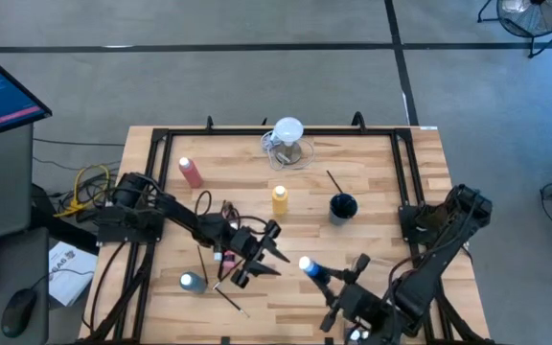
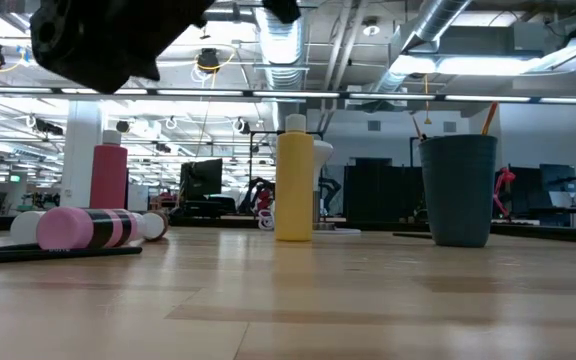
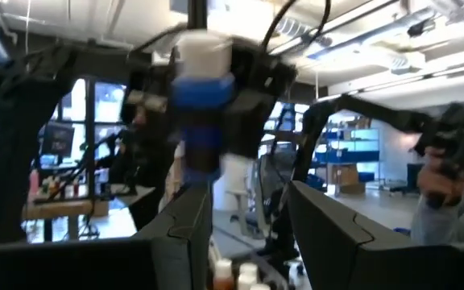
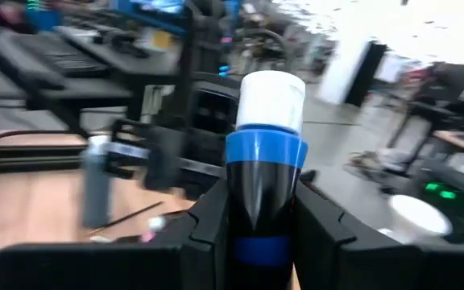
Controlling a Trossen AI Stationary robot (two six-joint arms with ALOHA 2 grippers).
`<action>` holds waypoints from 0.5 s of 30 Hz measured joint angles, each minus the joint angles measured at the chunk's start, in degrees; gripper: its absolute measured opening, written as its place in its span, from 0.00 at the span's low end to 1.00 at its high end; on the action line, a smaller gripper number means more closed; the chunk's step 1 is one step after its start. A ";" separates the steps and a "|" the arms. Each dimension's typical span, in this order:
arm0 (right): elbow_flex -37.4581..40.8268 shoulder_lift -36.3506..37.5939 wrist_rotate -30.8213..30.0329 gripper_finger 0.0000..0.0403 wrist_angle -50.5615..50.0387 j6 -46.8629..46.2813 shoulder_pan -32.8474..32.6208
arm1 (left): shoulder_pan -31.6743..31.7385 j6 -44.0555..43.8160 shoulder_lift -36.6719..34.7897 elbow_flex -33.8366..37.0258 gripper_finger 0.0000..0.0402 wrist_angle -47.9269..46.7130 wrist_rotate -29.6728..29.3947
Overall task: Pick & Place Paint Supplies
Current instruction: Put the small blue paint bottle into the transparent bin
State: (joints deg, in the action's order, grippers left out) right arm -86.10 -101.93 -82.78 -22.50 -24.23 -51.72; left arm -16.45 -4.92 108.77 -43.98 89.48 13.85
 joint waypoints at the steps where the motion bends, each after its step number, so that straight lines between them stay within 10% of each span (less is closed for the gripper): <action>1: -0.26 0.00 1.55 0.22 1.18 1.46 0.00 | 0.17 0.01 0.00 0.32 0.33 0.04 -0.27; 12: -0.63 -0.52 43.73 0.22 32.95 33.29 3.85 | -2.11 -0.31 0.00 0.71 0.33 0.00 0.09; 15: -0.61 -0.19 46.86 0.22 36.02 38.61 3.45 | -3.12 -0.31 0.00 0.71 0.33 -0.14 0.06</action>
State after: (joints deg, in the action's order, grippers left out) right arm -86.72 -102.12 -35.93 13.52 14.38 -48.27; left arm -19.57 -5.23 108.77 -43.27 89.34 13.91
